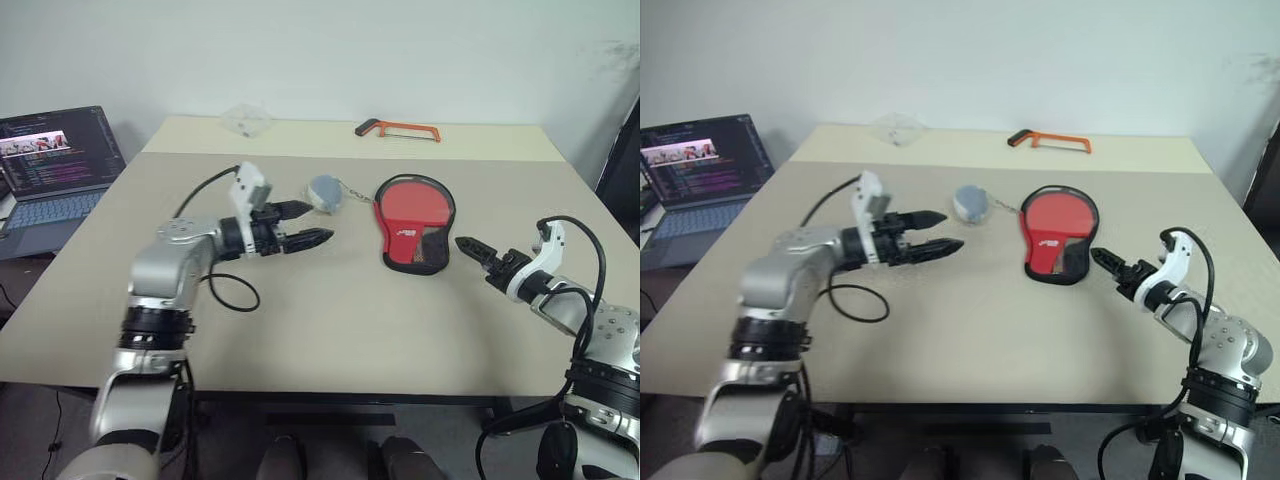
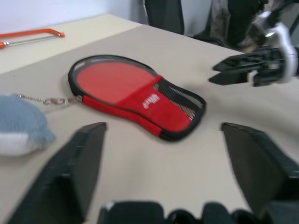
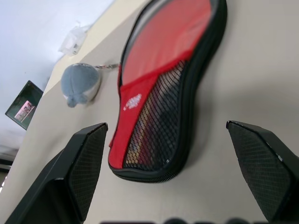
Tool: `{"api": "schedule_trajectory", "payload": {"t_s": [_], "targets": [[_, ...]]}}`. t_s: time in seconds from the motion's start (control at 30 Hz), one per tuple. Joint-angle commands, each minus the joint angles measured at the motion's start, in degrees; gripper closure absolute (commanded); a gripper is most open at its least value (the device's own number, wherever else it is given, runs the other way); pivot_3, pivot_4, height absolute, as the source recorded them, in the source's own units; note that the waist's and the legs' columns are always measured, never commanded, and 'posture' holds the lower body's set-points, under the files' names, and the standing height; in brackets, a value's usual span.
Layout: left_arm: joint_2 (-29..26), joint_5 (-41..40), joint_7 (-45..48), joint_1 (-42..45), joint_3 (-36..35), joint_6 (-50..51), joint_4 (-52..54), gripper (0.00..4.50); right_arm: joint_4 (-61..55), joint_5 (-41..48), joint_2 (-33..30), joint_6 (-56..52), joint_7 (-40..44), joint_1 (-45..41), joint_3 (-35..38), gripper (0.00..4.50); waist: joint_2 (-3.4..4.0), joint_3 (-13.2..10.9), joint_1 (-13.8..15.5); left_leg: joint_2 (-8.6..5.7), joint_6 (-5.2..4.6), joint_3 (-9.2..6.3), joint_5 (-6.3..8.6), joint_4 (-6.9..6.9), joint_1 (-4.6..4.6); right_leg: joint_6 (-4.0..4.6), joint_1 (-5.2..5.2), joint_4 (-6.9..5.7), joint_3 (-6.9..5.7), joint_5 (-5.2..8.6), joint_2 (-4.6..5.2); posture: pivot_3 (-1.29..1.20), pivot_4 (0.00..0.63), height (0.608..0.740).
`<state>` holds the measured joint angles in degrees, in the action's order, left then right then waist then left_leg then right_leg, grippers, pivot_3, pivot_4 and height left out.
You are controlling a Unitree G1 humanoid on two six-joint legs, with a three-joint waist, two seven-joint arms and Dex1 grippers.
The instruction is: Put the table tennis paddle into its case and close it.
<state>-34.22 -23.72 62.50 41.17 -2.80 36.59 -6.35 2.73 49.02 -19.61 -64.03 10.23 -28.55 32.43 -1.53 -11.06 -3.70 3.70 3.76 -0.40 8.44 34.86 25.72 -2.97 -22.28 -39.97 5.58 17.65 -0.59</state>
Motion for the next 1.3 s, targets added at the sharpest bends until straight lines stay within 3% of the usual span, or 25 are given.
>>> {"api": "schedule_trajectory", "payload": {"t_s": [0.03,0.43,1.1,1.2,1.3], "targets": [[-4.21,-2.65,1.64,-3.26,-2.30,2.29,5.00,0.04,0.70,1.46,1.87,0.90,-0.02,-0.27,-0.18,0.00,0.01,0.00,-0.07,0.00,0.00,0.00,0.00,0.00,-0.02,0.00,0.00,-0.01,0.01,0.00,0.00,0.00,0.150,0.740],[-7.39,-3.32,-3.63,-12.93,-2.13,3.95,17.09,0.04,10.07,-1.30,6.31,4.65,1.97,-5.64,-6.43,0.00,0.00,0.00,-0.44,0.05,-0.02,0.02,-0.01,0.02,-0.04,-0.01,0.00,-0.01,0.05,-0.01,-0.04,0.00,0.150,0.740],[-7.75,-5.64,-9.57,-15.78,-2.84,6.61,21.83,0.04,21.18,-4.85,9.71,10.85,3.35,-12.57,-9.26,0.00,-0.01,0.01,-1.44,0.09,-0.02,0.04,-0.01,0.01,-0.13,-0.18,-0.01,0.00,0.14,0.05,-0.09,0.00,0.150,0.740],[-7.85,-5.63,-9.70,-15.83,-2.59,6.31,21.66,0.00,22.58,-5.54,10.02,11.68,3.61,-13.21,-9.37,0.65,-0.01,0.01,-1.44,0.09,-0.02,0.04,-0.01,0.01,-0.13,-0.18,0.00,0.00,0.14,0.05,-0.10,0.00,0.150,0.740],[-7.86,-5.61,-9.77,-16.03,-2.52,6.05,21.61,0.00,22.79,-5.80,10.17,11.92,3.45,-13.04,-9.43,1.70,-0.01,0.01,-1.44,0.09,-0.02,0.05,-0.01,-0.01,-0.12,-0.18,-0.02,0.01,0.16,0.06,-0.10,0.00,0.150,0.740]]}}
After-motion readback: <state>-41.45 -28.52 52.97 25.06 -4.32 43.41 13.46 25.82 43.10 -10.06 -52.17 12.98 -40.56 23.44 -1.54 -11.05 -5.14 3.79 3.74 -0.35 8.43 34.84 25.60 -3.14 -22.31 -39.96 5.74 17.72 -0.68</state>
